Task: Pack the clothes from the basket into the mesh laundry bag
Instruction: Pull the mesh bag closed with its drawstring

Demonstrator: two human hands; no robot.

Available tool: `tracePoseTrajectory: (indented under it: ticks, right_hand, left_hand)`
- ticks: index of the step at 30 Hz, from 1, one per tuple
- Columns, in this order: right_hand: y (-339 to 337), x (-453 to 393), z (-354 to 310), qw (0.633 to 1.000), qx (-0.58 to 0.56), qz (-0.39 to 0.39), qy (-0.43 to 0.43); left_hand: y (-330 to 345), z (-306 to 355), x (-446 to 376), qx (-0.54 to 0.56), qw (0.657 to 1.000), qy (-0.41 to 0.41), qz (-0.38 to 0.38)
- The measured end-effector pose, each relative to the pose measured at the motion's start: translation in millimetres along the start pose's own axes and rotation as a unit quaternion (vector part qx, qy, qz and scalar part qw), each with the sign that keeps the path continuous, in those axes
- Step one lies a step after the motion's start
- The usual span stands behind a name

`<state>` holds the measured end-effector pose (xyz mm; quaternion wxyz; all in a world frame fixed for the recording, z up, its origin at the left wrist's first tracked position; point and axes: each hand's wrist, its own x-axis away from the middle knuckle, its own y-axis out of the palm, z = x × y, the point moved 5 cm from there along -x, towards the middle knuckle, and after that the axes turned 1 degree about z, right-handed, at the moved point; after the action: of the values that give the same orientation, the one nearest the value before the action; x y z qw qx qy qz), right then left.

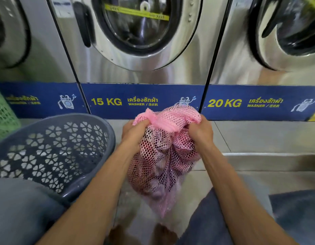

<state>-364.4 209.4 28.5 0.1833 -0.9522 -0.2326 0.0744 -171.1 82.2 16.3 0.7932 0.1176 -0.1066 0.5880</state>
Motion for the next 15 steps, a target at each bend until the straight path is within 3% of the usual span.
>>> tracePoseTrajectory:
  ticks: [5, 9, 15]
  right_hand:
    - [5.9, -59.7, -66.7, 0.995, 0.038, 0.005, -0.093]
    - [34.9, -115.2, -98.0, 0.990, 0.060, -0.016, -0.128]
    - [119.1, -182.2, -90.1, 0.976, 0.132, -0.081, -0.155]
  left_hand:
    - [26.6, 56.5, -34.0, 0.009, 0.999, 0.016, 0.036]
    - [34.5, 87.4, -79.1, 0.009, 1.000, 0.011, 0.022]
    - [40.7, 51.4, -183.9, -0.043, 0.999, -0.009, 0.003]
